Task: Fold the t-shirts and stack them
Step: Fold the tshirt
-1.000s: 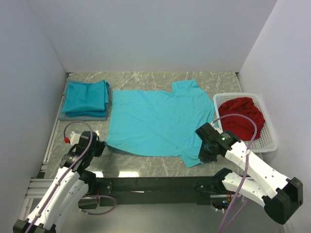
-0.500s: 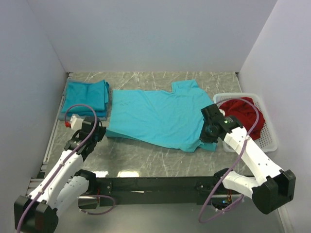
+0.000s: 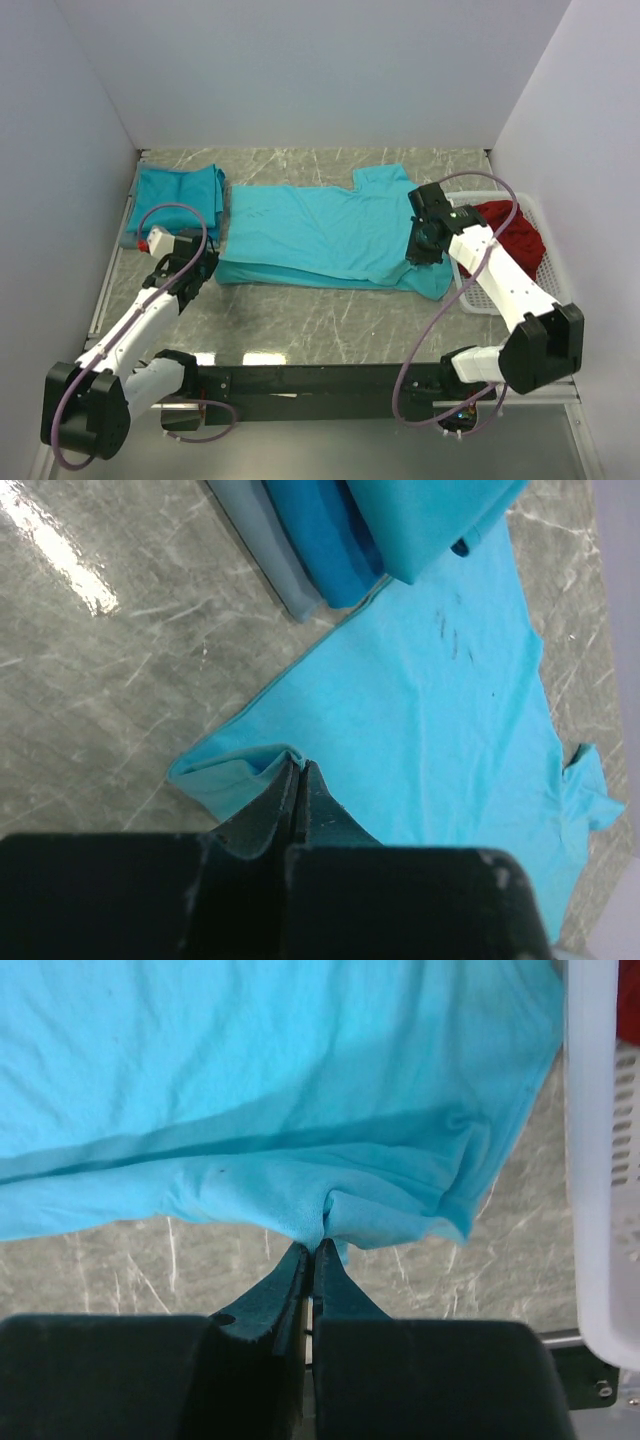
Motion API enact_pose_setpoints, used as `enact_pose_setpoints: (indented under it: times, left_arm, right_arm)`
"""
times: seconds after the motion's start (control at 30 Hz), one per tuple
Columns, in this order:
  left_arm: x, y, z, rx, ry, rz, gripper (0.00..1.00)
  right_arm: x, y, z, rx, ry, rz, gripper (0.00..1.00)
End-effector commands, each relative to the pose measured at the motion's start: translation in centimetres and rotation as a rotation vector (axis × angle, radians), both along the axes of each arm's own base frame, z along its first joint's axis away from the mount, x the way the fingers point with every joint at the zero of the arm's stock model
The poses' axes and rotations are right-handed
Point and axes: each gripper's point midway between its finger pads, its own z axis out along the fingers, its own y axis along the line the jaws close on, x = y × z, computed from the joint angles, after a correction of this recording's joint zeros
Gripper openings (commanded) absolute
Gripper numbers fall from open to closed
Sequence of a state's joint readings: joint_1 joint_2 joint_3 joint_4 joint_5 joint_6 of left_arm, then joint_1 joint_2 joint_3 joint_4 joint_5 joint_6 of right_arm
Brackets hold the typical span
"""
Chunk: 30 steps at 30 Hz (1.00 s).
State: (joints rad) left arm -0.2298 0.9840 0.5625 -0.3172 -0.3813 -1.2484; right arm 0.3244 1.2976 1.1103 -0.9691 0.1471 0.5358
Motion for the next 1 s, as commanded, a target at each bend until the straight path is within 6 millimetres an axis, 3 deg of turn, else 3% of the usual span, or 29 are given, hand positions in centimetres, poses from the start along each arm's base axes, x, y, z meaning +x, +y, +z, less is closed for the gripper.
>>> enact_pose_setpoints:
  times: [0.0,0.3,0.47,0.63,0.7,0.73,0.77,0.8,0.87,0.9,0.97]
  left_arm:
    - [2.0,0.2,1.9,0.002,-0.077,0.007,0.0]
    - [3.7,0.5,0.7,0.027,-0.037,0.009,0.0]
    - [5.1,0.6,-0.2,0.043,-0.021,0.003,0.0]
    - [5.9,1.0,-1.3,0.072,0.017,0.006,0.0]
    - [5.9,1.5,-1.4,0.084,0.026,0.023,0.02]
    - [6.1,1.6,-1.4,0.087,0.031,0.019,0.07]
    - [6.1,1.7,-1.3,0.09,0.038,0.018,0.19]
    - [5.9,1.7,-1.4,0.097,0.059,0.012,0.44]
    - [6.2,1.5,-0.5,0.108,0.07,-0.013,0.56]
    - [5.9,1.4,-0.6,0.112,0.093,-0.024,0.75]
    - [6.0,0.6,0.6,0.092,0.067,-0.073,0.79]
  right_arm:
    - [3.2,-0.4,1.8,-0.027,-0.08,0.008,0.0]
    - [7.5,0.4,0.9,-0.044,-0.051,0.06,0.0]
    - [10.4,-0.2,0.2,-0.123,-0.04,0.124,0.0]
    - [14.3,0.4,-2.1,-0.142,-0.012,0.22,0.03]
    - [16.2,0.8,-3.1,-0.13,-0.016,0.232,0.1]
    - [16.8,0.8,-3.3,-0.126,-0.016,0.233,0.2]
    - [17.2,0.9,-3.3,-0.123,-0.012,0.232,0.43]
    - [18.0,1.2,-3.3,-0.119,-0.018,0.228,0.47]
    - [18.5,1.7,-2.7,-0.092,-0.054,0.211,0.61]
    - [18.1,1.9,-1.9,-0.075,-0.079,0.213,0.71]
    - [18.1,2.3,-0.7,-0.038,-0.135,0.213,0.73]
